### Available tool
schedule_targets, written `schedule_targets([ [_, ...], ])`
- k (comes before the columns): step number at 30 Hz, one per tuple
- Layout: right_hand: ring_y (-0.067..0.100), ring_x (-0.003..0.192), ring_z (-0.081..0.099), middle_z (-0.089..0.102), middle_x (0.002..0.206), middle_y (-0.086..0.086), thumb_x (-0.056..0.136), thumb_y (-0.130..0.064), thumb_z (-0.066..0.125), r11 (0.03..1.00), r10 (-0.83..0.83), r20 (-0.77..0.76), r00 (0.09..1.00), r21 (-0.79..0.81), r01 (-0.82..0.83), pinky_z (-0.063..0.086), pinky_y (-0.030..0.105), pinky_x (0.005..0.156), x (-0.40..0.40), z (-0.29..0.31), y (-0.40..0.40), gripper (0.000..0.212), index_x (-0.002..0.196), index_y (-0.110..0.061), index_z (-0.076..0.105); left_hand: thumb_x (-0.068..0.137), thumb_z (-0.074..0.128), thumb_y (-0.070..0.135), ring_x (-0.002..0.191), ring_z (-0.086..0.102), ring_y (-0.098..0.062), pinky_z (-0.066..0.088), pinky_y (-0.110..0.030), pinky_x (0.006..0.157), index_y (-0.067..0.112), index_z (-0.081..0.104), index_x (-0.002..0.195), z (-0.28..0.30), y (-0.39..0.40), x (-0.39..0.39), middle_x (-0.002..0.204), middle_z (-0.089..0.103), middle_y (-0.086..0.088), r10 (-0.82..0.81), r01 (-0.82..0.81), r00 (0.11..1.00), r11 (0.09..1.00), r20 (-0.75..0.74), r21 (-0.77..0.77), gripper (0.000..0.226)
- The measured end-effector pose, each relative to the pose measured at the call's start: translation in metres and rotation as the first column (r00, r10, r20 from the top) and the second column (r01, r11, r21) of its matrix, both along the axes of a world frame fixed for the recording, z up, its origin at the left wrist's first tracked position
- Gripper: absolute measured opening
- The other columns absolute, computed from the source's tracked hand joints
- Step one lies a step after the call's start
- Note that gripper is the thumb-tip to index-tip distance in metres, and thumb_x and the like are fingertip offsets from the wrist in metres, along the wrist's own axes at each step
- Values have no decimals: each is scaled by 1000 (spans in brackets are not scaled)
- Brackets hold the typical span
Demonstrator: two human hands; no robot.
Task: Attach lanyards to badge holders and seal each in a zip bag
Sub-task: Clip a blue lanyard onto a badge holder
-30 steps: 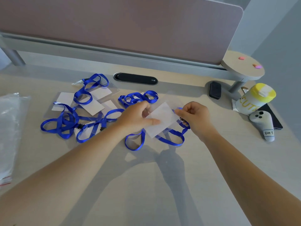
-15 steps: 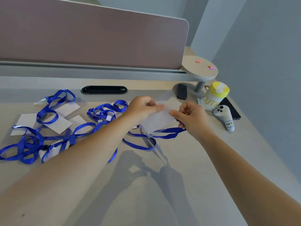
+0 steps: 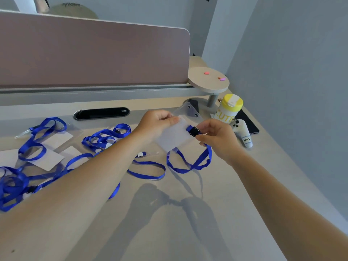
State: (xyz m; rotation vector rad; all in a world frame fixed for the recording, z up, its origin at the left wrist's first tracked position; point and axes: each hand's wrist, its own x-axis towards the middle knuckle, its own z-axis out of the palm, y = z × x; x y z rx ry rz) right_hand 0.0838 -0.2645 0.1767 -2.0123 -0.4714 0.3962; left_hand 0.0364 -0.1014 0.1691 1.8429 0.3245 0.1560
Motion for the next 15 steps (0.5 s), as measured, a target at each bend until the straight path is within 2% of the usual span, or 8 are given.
schedule_targets([
  [2, 4, 50, 53, 60, 70, -4, 83, 0, 58, 1000, 5, 0, 1000, -5, -5, 48, 24, 64, 1, 4, 1, 20, 74, -19, 56, 89, 55, 20, 59, 43, -10, 35, -16, 51, 20, 50, 62, 6, 1, 1, 66, 50, 3, 4, -4, 999, 1000, 37, 5, 27],
  [6, 14, 62, 49, 61, 63, -5, 86, -14, 57, 988, 91, 9, 996, -129, -89, 43, 25, 65, 2, 13, 1, 18, 73, -25, 57, 89, 54, 16, 60, 44, -8, 36, -11, 50, 20, 52, 65, 20, 8, 2, 68, 51, 5, 24, -25, 996, 1000, 86, 2, 25],
  [9, 18, 74, 50, 59, 65, -5, 87, -14, 56, 966, 145, 5, 989, -217, -141, 41, 31, 73, 4, 18, -2, 22, 70, -28, 55, 89, 55, 17, 62, 45, -9, 38, -12, 53, 20, 53, 66, 27, 13, 0, 69, 52, 5, 11, -13, 996, 1000, 90, 24, 23],
  [12, 17, 79, 54, 60, 69, -4, 87, -11, 56, 953, 167, -21, 986, -254, -167, 46, 34, 80, 5, 19, -7, 24, 71, -29, 55, 87, 57, 20, 68, 47, -14, 39, -23, 64, 21, 56, 66, 24, 19, -2, 70, 54, 4, -69, 61, 996, 990, 61, 128, 21],
  [15, 10, 67, 54, 59, 66, -4, 84, -7, 58, 951, 160, -44, 986, -262, -166, 46, 22, 70, 9, 21, -11, 23, 69, -25, 58, 83, 61, 20, 69, 47, -10, 36, -31, 76, 27, 57, 60, 16, 20, -4, 66, 54, 9, -147, 139, 989, 966, 19, 216, 24],
])
